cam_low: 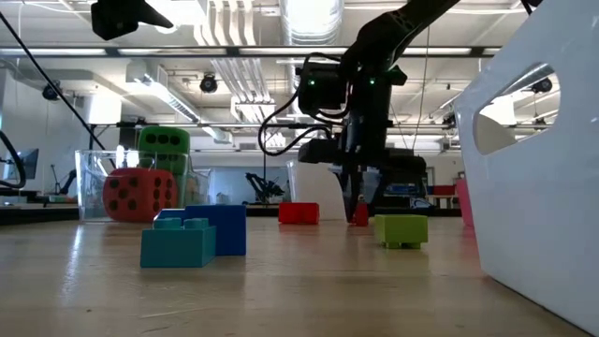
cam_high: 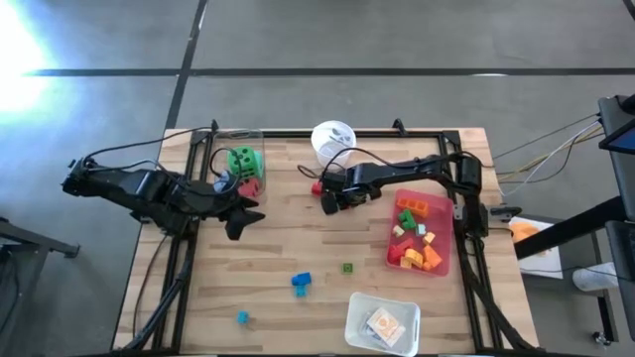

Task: Pick & Place Toys
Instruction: Put the right red game piece into the pink bin

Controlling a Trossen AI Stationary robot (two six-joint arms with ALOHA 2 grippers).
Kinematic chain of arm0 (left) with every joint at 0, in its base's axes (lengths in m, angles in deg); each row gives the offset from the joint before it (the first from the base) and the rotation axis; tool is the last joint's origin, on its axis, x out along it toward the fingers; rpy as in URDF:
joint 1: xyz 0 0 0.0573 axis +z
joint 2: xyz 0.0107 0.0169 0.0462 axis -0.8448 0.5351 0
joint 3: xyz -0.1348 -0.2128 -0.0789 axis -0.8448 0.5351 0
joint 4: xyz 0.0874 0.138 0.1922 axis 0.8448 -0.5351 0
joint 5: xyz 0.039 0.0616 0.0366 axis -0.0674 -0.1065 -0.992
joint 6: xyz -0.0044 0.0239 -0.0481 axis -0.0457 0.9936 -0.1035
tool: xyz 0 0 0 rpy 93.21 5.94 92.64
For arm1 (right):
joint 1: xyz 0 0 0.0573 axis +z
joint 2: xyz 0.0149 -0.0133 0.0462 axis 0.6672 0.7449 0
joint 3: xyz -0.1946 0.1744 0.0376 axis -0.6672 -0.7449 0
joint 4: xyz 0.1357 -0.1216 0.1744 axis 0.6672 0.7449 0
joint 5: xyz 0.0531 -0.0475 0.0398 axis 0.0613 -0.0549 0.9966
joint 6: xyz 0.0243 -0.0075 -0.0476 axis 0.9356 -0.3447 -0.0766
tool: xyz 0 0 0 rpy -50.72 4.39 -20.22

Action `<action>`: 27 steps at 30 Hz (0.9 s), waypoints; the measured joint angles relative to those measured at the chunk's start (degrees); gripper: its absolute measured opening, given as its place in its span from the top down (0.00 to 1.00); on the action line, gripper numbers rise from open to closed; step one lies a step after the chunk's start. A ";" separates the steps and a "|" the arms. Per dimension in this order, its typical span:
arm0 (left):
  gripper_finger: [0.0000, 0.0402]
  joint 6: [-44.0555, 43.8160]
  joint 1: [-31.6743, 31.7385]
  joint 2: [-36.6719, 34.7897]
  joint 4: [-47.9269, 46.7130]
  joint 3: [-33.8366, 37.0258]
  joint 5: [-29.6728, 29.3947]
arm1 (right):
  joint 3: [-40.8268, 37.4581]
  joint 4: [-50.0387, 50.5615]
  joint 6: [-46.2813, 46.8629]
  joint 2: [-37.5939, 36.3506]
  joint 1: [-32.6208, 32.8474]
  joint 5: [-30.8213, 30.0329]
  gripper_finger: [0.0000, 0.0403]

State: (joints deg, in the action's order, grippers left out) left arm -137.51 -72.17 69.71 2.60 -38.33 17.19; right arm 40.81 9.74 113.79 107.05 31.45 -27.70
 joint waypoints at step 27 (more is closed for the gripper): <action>0.34 0.05 0.00 0.00 -0.06 0.00 -1.78 | 0.00 25.21 -9.30 -27.24 5.88 1.67 0.79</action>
State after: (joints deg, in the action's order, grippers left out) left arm -137.46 -72.17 69.71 2.54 -38.33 15.41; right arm 40.81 34.94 104.49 79.81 37.32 -26.03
